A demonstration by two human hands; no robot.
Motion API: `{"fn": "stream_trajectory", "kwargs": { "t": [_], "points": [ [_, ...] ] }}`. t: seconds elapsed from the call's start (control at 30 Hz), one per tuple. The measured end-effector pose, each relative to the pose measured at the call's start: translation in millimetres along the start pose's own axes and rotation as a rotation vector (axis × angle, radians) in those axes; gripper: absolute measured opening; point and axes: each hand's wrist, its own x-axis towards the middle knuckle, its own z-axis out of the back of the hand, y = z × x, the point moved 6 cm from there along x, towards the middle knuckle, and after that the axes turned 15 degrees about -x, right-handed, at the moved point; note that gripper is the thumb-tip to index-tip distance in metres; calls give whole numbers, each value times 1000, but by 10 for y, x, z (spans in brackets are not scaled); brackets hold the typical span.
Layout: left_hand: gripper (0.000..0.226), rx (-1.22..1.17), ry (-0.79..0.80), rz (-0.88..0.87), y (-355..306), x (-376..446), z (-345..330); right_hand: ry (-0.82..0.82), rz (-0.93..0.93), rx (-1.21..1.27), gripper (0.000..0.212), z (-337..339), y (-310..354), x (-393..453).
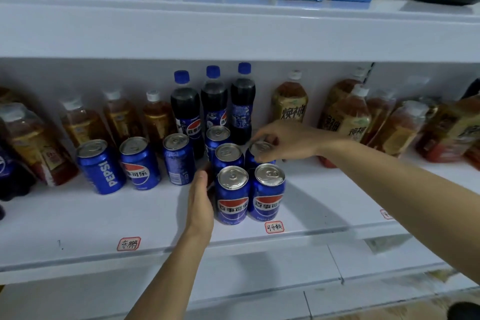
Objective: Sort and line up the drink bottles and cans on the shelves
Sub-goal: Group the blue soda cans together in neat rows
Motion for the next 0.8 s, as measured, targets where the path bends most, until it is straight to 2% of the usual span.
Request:
{"fn": "stream_trajectory", "kwargs": {
  "t": [0.07,0.1,0.2,0.27,0.4,0.57,0.67,0.73,0.8],
  "points": [
    [74,-24,-37,45,59,52,17,-39,-5,22,52,-16,1,6],
    [75,-25,-47,53,74,67,26,-49,-3,-12,54,-17,4,15],
    [52,3,-43,40,42,39,-12,-49,-3,-36,57,-27,13,31],
    [46,17,-25,42,55,49,-20,-40,-10,-31,58,-29,12,26],
    [63,41,-7,21,35,27,-32,-31,-12,-27,58,-20,35,10],
    [64,31,14,0,31,17,-39,-38,-17,-25,64,-30,19,-17],
    [78,33,30,-8,33,0,-39,-89,-25,178,70,-54,-36,-189],
    [77,44,37,-13,40,-4,-39,-128,8,321,73,-119,-80,-327],
    [77,53,19,-11,50,4,-28,-143,17,344,71,-171,-142,-370]
  ]
}}
